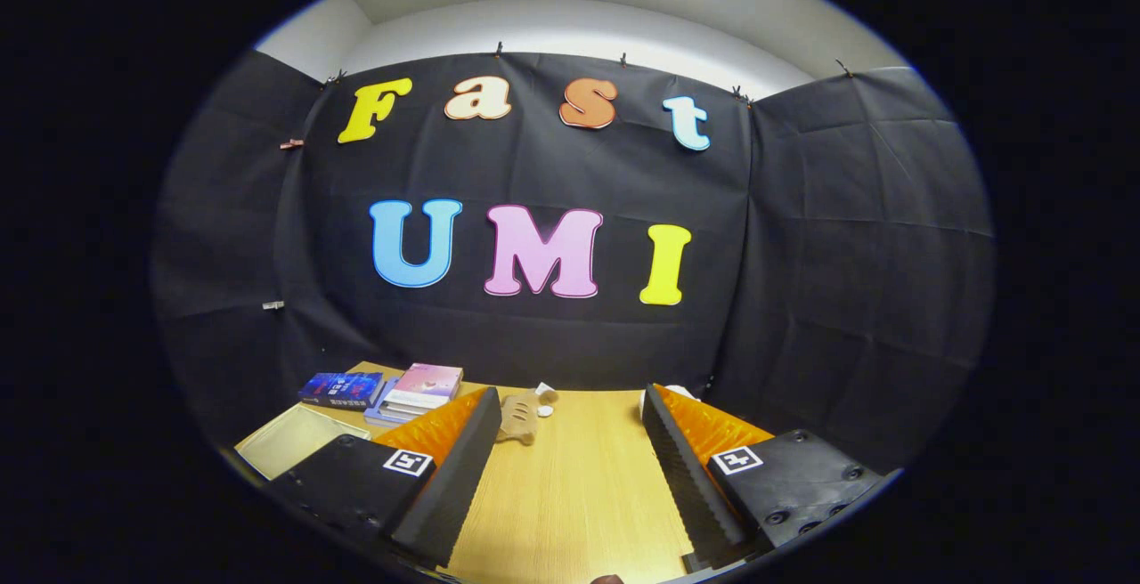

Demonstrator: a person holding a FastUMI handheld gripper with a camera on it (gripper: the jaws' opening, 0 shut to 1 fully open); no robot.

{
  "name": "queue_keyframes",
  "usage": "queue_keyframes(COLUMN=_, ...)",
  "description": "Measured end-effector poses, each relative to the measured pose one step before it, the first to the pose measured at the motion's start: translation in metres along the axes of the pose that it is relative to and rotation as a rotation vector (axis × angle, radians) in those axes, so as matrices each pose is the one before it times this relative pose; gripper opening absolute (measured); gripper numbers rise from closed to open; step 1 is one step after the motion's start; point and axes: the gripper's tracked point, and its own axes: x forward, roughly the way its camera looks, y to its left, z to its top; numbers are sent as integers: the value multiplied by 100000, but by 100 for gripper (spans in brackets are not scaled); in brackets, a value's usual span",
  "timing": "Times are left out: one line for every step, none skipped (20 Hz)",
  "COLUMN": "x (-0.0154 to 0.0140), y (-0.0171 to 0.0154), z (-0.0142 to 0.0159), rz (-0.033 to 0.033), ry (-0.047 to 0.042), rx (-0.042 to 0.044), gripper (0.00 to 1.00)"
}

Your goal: Open the storage box then place both shoes into the box .Put the left shoe in first, then the right shoe, with the right side of both shoes facing outward in a uniform manner.

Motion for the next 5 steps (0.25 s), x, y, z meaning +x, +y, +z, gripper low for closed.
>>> queue_keyframes(x=-28, y=-342, z=92, rz=-351, ry=-507, rx=-1118, gripper=97)
queue_keyframes(x=-15, y=-293, z=14, rz=-165, ry=-91, rx=-1159, gripper=97)
queue_keyframes(x=-34, y=-112, z=-2, rz=175, ry=-66, rx=-988, gripper=98)
queue_keyframes(x=10, y=-67, z=-143, rz=193, ry=633, rx=-371, gripper=98)
queue_keyframes(x=-89, y=48, z=-184, rz=510, ry=773, rx=234, gripper=98)
